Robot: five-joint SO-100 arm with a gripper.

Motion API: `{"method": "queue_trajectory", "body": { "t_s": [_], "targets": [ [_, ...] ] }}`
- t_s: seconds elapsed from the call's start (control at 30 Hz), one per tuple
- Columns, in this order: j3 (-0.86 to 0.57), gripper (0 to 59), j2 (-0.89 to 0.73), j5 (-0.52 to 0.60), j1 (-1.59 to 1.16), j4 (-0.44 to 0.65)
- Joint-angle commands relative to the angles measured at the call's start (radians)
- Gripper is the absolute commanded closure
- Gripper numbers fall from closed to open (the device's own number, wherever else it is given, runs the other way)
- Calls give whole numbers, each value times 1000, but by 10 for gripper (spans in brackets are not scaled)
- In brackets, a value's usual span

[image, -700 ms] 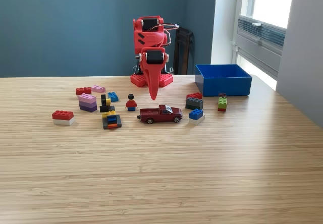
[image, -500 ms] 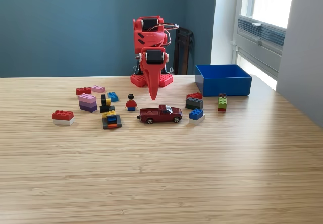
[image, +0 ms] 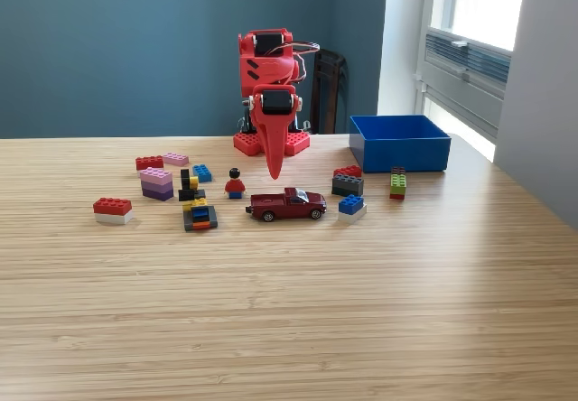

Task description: Grasp a lego block and put it in the bin.

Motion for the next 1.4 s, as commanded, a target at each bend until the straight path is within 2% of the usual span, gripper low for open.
{"method": "queue_trajectory", "body": {
  "t_s": [0.03,0.9,1.03,1.23,1.4],
  "targets": [
    [9,585,8,-14,5,-18],
    [9,584,6,-5,-2,-18],
    [-34,440,-3,60,-5,-17],
    [-193,378,-11,75,-26,-6],
    [-365,358,-84,94,-75,106]
  ]
}}
